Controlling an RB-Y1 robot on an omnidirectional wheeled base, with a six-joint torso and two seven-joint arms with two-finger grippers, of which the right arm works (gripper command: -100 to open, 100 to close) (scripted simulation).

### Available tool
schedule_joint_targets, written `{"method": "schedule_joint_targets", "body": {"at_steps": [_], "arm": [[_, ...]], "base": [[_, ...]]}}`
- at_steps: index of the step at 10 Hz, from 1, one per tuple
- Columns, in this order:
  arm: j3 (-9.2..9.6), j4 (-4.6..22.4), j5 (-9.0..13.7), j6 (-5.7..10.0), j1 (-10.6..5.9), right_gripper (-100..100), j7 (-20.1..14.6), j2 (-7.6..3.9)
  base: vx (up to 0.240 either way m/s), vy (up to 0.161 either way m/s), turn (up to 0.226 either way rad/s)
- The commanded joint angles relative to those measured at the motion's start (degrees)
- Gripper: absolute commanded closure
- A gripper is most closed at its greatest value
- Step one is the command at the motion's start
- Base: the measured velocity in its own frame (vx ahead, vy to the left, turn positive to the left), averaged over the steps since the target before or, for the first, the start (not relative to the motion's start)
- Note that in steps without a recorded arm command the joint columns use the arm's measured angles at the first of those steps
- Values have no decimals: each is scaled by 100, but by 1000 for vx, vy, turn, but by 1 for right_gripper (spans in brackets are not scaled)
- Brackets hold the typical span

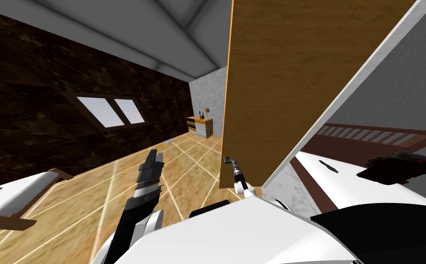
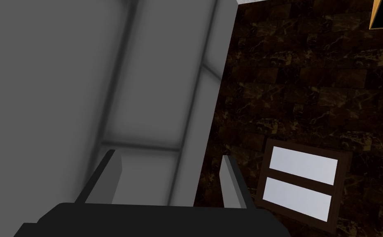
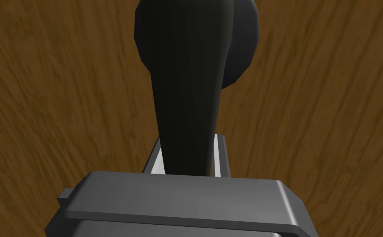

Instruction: Push the door open

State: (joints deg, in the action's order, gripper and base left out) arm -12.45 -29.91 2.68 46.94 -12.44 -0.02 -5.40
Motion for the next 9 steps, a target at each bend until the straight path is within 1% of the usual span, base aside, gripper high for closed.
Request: {"method": "schedule_joint_targets", "body": {"at_steps": [1, 6, 7, 8, 9], "arm": [[-86, 112, 57, 96, -91, 100, 40, 3], [-281, 112, 181, 89, -77, 100, 120, 46], [-306, 69, 188, 63, -6, 100, 109, -21], [-401, 73, 246, 76, -1, 100, 142, -54], [-445, 74, 274, 77, 1, 100, 160, -59]], "base": [[135, 49, -39], [161, 80, -57], [57, 12, -46], [114, 15, -50], [210, 67, -65]]}}
